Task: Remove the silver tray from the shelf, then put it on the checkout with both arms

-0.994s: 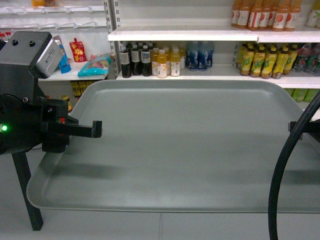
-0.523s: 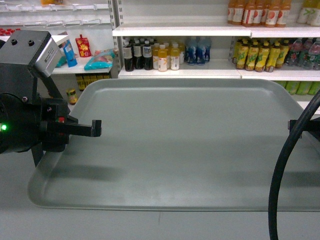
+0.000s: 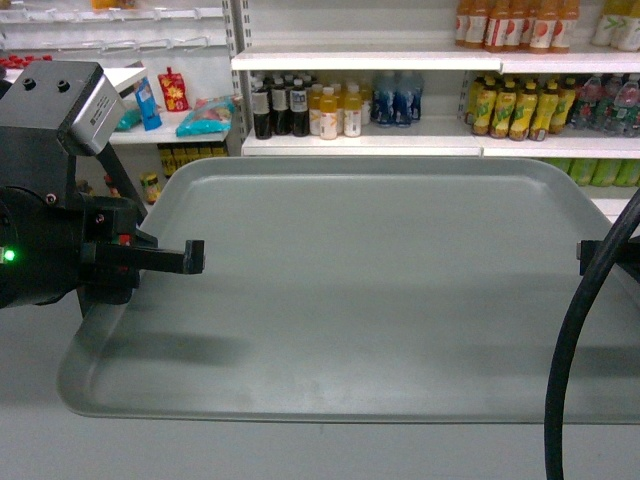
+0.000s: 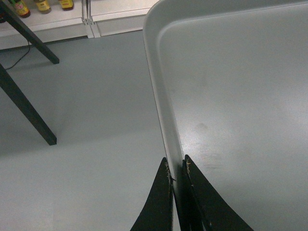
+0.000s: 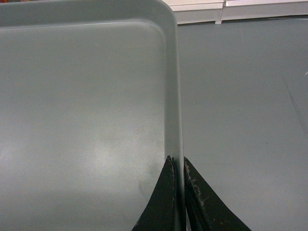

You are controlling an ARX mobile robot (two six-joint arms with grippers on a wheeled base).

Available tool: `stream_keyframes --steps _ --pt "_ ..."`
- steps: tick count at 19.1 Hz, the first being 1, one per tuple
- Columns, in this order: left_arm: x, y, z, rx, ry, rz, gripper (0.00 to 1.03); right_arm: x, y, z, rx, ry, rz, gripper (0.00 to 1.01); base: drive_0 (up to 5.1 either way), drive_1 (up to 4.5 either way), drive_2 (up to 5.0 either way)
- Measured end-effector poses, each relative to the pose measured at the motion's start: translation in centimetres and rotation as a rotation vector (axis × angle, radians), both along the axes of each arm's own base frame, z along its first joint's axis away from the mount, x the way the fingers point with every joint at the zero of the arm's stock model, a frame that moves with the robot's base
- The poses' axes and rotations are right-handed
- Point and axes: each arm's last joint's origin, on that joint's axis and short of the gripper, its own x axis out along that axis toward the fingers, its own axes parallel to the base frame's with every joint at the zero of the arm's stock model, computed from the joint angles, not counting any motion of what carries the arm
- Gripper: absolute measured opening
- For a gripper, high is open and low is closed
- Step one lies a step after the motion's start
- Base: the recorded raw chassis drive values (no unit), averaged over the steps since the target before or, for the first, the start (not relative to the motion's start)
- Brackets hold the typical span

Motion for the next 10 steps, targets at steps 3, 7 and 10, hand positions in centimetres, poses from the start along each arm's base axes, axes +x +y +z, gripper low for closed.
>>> stream_keyframes --steps 3,7,10 --pt "0.0 0.0 0.0 0.0 0.0 0.0 0.03 0.0 0.0 0.01 0.0 -0.001 0.0 0.03 0.0 0.0 0.0" --pt "0.0 0.0 0.0 0.0 0.0 0.0 0.03 0.01 0.0 0.01 0.0 -0.001 0.0 0.03 0.0 0.0 0.0" --pt "-0.01 -0.07 0.01 -0.001 -0.001 -0.003 0.03 0.01 -0.04 0.0 0.001 0.0 -0.001 0.03 -3.0 1.51 1.5"
